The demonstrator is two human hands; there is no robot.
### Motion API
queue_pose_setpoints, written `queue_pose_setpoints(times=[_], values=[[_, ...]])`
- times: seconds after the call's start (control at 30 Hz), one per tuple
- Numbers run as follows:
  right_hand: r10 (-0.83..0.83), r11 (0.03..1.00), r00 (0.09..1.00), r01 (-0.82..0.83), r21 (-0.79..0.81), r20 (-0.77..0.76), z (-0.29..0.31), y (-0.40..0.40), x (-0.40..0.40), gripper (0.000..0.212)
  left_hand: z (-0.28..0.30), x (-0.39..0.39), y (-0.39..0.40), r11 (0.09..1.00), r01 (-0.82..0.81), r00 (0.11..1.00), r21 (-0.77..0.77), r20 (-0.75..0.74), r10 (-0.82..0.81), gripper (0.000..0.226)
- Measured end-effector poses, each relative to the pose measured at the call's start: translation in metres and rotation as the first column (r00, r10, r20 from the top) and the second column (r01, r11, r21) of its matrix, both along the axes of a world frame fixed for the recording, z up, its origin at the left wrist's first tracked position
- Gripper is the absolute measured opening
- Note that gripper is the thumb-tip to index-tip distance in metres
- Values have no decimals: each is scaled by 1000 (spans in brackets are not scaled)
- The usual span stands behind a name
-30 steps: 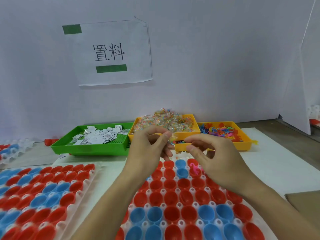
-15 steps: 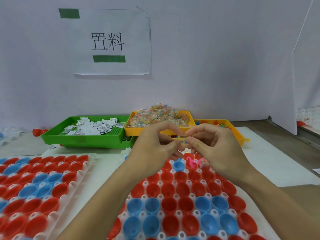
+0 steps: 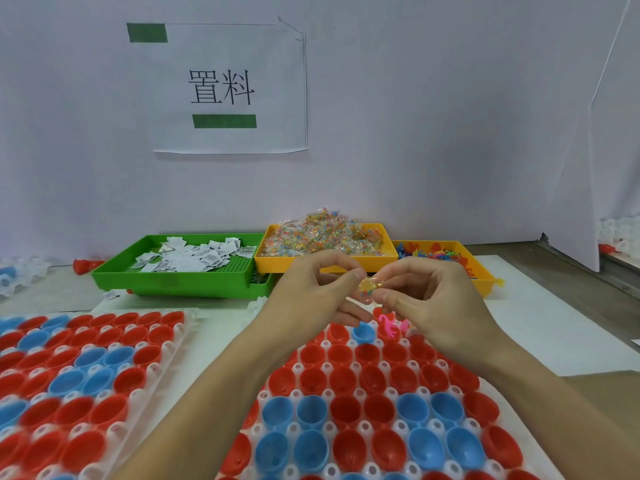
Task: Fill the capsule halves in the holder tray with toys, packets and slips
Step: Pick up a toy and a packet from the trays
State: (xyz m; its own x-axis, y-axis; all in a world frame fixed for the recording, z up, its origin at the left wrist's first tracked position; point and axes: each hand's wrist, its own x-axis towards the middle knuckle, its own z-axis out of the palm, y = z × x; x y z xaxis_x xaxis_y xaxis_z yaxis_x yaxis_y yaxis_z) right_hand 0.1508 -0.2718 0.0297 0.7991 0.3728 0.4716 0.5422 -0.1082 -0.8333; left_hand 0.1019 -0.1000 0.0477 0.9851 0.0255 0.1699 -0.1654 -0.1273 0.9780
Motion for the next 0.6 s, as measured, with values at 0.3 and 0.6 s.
queue_pose_setpoints(times=[0.3,0.6], values=[[8,999,1000,-8,-31,7,-2,0,0,12,-4,0,7,990,82,982,-119,-161,-101,11],[92,996,995,-91,18,-46,0,-1,-2,18,-9,6,9,1000,10,1000,4,-30,-10,7]])
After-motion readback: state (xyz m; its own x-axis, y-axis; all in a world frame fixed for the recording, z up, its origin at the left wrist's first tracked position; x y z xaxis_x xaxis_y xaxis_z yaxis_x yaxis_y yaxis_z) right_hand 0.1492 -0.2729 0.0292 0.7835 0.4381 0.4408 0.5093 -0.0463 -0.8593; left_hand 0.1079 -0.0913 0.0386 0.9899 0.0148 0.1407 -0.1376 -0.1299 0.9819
